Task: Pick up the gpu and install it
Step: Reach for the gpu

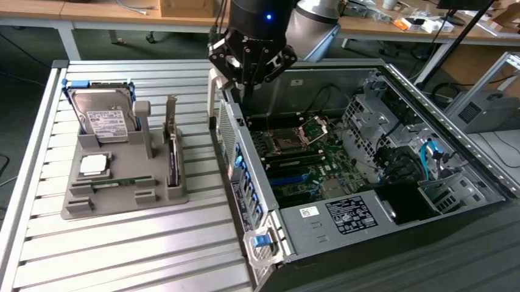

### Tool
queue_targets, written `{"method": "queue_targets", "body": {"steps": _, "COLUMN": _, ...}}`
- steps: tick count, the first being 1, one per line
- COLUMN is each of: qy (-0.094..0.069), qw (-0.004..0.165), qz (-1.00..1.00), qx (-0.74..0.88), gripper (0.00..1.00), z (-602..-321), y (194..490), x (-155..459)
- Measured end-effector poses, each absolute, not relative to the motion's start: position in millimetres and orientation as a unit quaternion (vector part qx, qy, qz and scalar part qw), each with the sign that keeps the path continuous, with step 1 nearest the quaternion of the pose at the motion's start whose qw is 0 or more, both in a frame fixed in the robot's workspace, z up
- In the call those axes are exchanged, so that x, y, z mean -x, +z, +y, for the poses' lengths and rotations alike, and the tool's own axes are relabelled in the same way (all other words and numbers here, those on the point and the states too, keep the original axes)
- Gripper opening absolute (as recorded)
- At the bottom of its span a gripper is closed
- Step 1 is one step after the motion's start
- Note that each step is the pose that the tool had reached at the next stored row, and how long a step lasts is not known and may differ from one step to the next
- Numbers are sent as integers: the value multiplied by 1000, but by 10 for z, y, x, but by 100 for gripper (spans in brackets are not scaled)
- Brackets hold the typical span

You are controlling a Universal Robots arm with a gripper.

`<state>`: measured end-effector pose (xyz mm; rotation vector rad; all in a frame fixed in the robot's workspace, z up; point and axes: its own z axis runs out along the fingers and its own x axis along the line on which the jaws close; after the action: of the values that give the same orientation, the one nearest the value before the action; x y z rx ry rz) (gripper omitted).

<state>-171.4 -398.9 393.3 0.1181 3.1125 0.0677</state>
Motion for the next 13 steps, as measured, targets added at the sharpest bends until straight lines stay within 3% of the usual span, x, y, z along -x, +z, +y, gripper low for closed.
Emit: {"method": "queue_targets", "body": {"steps": 13, "qy": 22, "qw": 13, "qz": 999, "qx": -38, "gripper": 11, "z": -3989, "y": 3933, "x": 1838}}
